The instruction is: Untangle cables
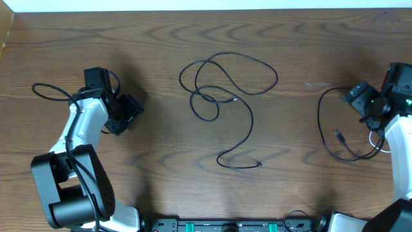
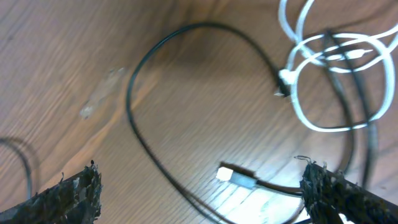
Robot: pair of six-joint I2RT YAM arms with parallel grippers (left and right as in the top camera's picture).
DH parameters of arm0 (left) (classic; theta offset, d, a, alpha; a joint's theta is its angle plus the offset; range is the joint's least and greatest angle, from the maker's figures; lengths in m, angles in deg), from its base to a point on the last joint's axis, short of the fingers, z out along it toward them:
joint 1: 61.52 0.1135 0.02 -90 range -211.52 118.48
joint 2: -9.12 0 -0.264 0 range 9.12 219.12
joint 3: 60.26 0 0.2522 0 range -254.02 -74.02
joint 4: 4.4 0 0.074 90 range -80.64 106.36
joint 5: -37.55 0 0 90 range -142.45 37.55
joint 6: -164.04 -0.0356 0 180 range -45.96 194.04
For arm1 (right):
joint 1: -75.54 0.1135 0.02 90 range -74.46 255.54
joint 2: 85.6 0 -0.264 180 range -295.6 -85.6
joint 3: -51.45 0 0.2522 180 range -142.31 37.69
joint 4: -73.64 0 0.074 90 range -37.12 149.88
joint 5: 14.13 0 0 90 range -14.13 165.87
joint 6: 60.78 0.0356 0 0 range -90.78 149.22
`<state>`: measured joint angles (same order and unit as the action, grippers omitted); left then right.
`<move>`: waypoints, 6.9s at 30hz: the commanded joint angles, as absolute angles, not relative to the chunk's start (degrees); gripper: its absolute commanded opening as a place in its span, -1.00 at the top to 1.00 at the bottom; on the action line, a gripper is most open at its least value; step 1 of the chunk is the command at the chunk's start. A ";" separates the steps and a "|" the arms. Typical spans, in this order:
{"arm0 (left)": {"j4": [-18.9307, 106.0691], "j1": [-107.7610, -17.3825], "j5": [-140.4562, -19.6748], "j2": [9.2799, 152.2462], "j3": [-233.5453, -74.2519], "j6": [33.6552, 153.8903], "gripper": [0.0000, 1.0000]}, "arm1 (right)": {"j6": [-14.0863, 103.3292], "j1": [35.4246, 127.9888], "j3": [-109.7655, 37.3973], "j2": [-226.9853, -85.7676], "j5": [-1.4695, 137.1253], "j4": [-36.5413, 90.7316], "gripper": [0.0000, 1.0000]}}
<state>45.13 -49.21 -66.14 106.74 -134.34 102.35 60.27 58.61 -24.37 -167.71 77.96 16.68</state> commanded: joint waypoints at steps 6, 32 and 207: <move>45.37 -49.12 -67.00 106.89 -133.81 102.44 -0.34 | 56.34 66.79 -24.33 -171.18 71.05 17.88 -0.68; 45.33 -49.12 -67.00 106.89 -133.81 102.44 -0.34 | 26.52 100.36 -25.22 -177.96 46.07 16.90 -0.26; 41.35 -61.62 -62.45 106.89 -133.81 99.44 -0.25 | 25.50 112.12 -24.39 -163.08 92.54 43.13 0.98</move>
